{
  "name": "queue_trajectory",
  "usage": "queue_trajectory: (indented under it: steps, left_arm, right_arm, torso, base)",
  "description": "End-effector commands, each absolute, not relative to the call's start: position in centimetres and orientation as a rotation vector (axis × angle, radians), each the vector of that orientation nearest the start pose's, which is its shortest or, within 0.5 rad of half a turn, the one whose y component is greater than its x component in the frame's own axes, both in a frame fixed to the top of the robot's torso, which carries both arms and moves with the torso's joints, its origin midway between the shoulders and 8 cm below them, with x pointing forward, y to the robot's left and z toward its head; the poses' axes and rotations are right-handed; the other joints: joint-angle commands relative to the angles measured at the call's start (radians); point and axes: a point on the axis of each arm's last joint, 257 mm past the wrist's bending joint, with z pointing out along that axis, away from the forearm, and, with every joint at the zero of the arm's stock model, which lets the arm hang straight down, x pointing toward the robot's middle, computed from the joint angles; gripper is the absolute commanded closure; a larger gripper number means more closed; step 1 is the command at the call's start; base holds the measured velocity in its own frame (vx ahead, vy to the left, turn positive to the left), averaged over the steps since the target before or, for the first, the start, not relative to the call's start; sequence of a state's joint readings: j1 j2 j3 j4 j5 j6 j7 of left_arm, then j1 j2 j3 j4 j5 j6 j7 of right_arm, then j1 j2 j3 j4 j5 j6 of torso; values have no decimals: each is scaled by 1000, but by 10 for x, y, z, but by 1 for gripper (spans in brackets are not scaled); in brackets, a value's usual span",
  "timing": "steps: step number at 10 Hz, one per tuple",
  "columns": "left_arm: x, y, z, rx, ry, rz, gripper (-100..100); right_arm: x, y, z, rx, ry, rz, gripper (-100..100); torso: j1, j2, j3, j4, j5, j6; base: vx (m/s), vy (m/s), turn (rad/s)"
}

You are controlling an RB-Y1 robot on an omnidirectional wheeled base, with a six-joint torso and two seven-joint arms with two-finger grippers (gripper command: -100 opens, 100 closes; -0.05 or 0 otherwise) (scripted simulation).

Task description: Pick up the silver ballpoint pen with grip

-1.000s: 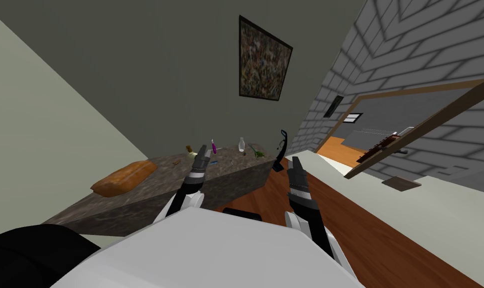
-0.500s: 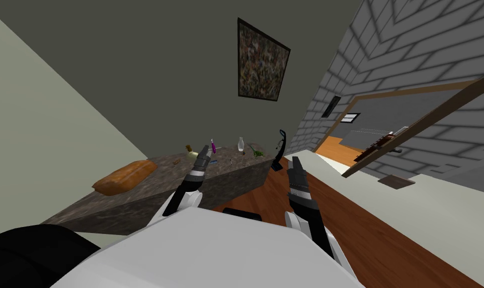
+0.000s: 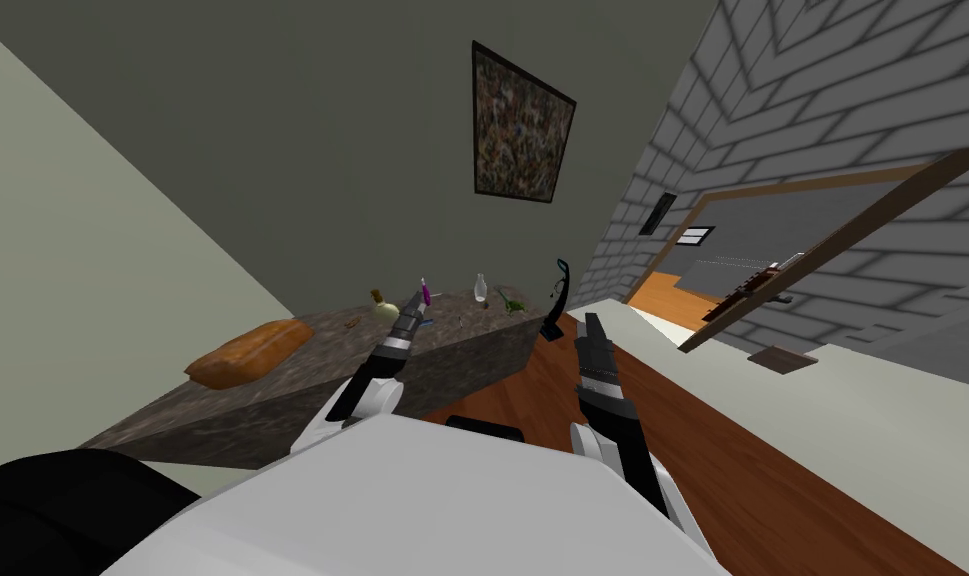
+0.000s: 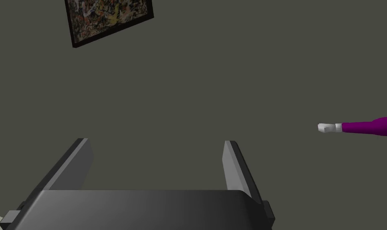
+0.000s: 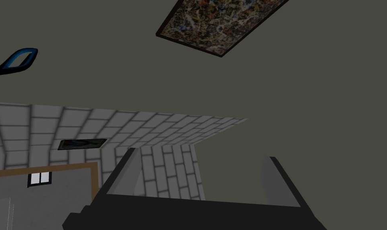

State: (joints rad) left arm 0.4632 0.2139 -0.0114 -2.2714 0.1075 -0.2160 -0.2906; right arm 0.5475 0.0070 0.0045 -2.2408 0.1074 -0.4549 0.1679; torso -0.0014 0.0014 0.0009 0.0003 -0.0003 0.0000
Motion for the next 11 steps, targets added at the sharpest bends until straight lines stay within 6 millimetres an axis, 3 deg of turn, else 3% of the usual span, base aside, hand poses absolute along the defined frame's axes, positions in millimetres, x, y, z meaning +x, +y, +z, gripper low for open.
queue_trajectory:
  steps: [1,11]
  left_arm:
    - [399,273,-36,-632,1038,-1034,-100]
    - [427,281,-91,-726,1283,-932,-100]
  right_arm:
    - [356,-276,-19,621,800,1039,0]
    - [356,-276,-19,621,800,1039,0]
  torso:
    - [0,0,0,0,0,0]
    - [0,-1,0,0,0,0]
  base:
    - [-30,-23,-31]
    - [-15,-22,-26]
